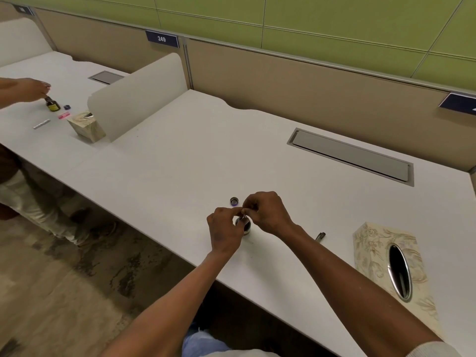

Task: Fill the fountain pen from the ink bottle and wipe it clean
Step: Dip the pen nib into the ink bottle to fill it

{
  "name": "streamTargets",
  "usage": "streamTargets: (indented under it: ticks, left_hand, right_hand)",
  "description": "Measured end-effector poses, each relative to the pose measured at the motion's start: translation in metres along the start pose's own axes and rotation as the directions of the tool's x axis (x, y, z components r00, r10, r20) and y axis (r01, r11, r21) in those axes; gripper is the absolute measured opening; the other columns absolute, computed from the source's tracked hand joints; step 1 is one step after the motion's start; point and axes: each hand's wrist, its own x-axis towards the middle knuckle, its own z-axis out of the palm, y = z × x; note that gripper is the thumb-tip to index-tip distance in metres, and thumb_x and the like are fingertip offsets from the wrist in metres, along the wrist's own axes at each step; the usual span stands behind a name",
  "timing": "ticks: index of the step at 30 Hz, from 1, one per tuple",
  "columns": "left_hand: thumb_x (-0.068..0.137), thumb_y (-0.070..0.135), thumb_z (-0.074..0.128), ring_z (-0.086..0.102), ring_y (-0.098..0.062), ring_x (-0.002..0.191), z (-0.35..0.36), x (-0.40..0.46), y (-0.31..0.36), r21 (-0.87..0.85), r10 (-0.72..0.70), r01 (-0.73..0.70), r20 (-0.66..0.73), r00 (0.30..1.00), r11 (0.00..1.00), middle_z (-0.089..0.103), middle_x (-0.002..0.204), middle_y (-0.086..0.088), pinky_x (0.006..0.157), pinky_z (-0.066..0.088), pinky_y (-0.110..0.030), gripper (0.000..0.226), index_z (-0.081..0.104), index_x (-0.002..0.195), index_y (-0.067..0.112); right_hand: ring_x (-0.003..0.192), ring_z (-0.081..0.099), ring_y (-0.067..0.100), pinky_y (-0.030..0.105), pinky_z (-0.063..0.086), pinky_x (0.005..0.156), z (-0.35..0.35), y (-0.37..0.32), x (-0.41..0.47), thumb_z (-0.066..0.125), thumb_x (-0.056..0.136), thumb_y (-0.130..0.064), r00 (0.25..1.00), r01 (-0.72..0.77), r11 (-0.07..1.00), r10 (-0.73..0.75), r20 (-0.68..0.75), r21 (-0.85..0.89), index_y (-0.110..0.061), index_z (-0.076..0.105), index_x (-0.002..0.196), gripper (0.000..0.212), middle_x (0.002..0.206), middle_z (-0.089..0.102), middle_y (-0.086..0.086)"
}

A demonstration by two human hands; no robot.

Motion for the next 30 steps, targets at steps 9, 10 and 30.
streamTargets:
  ticks: [9, 10, 30]
  left_hand:
    - [0.076, 0.014, 0.076, 0.061, -0.02, 0.087, 0.002, 0.0013, 0.0033, 0.001, 0.01, -0.01, -0.011, 1.0, 1.0, 0.073, 0.08, 0.008, 0.085, 0.048, -0.05, 0.021, 0.078, 0.094, 0.025]
    - [0.076, 0.012, 0.076, 0.062, -0.021, 0.087, 0.0022, 0.0016, 0.0042, -0.001, 0.015, -0.015, -0.014, 1.0, 1.0, 0.073, 0.08, 0.006, 0.085, 0.049, -0.051, 0.021, 0.078, 0.093, 0.023]
    - [0.075, 0.014, 0.079, 0.052, 0.008, 0.093, 0.0069, 0.0069, -0.0029, -0.063, -0.065, 0.064, -0.02, 0.998, 0.996, 0.075, 0.082, 0.006, 0.095, 0.046, -0.046, 0.028, 0.077, 0.098, 0.027]
  right_hand:
    - [0.073, 0.067, 0.013, 0.034, 0.055, 0.071, -0.0012, 0.0008, 0.0021, 0.07, 0.086, -0.023, 0.999, 0.0, 1.0, 0.001, -0.047, 0.022, -0.019, 0.079, 0.085, 0.01, 0.078, 0.075, -0.004]
    - [0.072, 0.067, 0.013, 0.034, 0.056, 0.071, -0.0005, 0.0008, 0.0018, 0.07, 0.086, -0.024, 0.999, 0.007, 1.0, -0.006, -0.05, 0.025, -0.019, 0.08, 0.085, 0.011, 0.078, 0.075, -0.004]
    - [0.077, 0.07, 0.019, 0.037, 0.057, 0.073, -0.0051, 0.0008, 0.0042, 0.068, 0.088, -0.021, 0.99, 0.141, 0.988, -0.141, 0.009, -0.058, -0.015, 0.078, 0.091, 0.012, 0.083, 0.077, 0.001]
